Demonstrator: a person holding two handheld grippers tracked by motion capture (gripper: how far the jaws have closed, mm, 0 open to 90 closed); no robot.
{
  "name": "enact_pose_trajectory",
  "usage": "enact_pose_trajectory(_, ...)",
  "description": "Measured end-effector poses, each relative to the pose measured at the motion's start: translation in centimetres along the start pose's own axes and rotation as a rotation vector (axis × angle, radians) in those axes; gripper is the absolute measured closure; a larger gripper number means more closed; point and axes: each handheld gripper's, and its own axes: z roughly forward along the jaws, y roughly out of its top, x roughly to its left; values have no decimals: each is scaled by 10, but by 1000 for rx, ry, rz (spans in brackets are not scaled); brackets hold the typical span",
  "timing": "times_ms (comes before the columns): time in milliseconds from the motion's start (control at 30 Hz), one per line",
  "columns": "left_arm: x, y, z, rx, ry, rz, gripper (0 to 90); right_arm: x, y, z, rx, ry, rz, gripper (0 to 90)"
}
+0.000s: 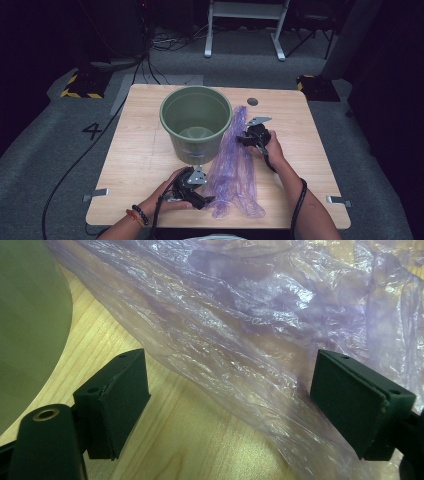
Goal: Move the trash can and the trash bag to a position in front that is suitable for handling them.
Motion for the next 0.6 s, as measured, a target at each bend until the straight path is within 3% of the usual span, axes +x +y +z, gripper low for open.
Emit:
enact_pose_trajectory(33, -1, 1, 0, 8, 7, 0, 156, 1, -1, -2, 7, -2, -14, 726)
enact_pose_trajectory(133, -4, 3, -1, 22, 19, 13, 159, 4, -3, -4, 7, -5, -38, 787)
enact_pose_trajectory(233, -5, 6, -5, -5, 2, 6, 162, 7, -9, -9, -4, 4, -41, 844)
enact_pose_trajectory(367, -7, 11, -16, -77, 0, -8, 162, 6, -20, -18, -21, 16, -30, 862)
enact_pose_trajectory(600, -8, 13, -33, -112, 42, -8, 166, 0, -31, -26, -40, 28, -11, 849)
